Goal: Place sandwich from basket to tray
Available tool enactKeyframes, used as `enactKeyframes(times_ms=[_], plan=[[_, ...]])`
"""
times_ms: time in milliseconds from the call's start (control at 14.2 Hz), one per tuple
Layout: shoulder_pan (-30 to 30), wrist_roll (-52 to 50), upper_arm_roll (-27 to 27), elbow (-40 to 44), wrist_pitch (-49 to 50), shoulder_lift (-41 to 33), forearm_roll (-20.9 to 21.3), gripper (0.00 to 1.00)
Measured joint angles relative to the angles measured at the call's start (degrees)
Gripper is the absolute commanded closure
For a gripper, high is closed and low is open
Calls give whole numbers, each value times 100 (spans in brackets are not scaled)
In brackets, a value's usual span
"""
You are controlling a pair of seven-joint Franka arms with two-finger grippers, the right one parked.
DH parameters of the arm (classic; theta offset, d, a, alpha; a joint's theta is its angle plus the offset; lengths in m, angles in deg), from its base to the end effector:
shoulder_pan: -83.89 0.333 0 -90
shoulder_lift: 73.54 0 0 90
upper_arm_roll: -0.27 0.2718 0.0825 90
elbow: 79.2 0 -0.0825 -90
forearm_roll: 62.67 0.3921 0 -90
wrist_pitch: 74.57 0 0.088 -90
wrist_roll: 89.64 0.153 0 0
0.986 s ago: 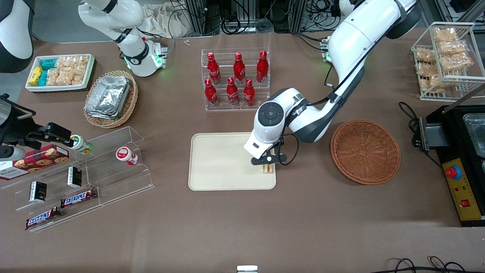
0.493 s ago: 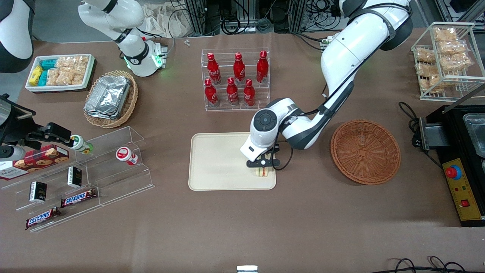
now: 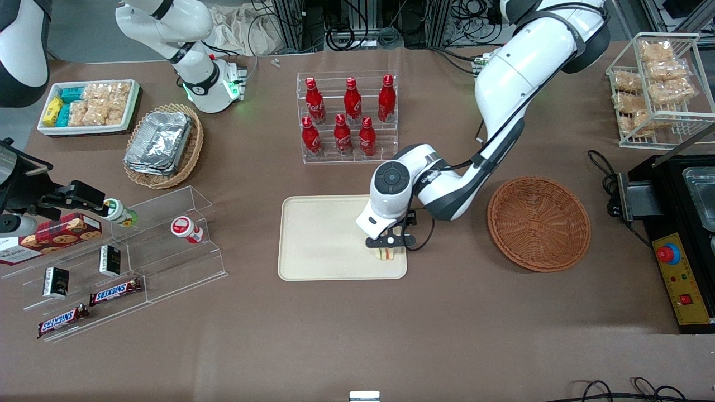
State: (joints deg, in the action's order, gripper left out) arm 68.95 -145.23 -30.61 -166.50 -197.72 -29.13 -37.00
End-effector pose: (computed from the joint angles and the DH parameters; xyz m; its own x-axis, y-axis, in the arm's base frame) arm 0.5185 -0.4427 0.1618 0.9991 0.0399 -0.0152 0.0396 -0.9991 -0.0180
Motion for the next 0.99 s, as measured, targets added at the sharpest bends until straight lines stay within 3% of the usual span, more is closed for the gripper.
enactKeyframes(times_ms=[423, 563, 775, 986], plan=[[535, 5, -10, 129, 1074, -1391, -166, 0], [787, 286, -6, 126, 1433, -1913, -473, 0], [1411, 1203, 13, 79, 1838, -2539, -1473, 0], [1972, 1940, 17, -324, 1940, -3092, -1813, 0]])
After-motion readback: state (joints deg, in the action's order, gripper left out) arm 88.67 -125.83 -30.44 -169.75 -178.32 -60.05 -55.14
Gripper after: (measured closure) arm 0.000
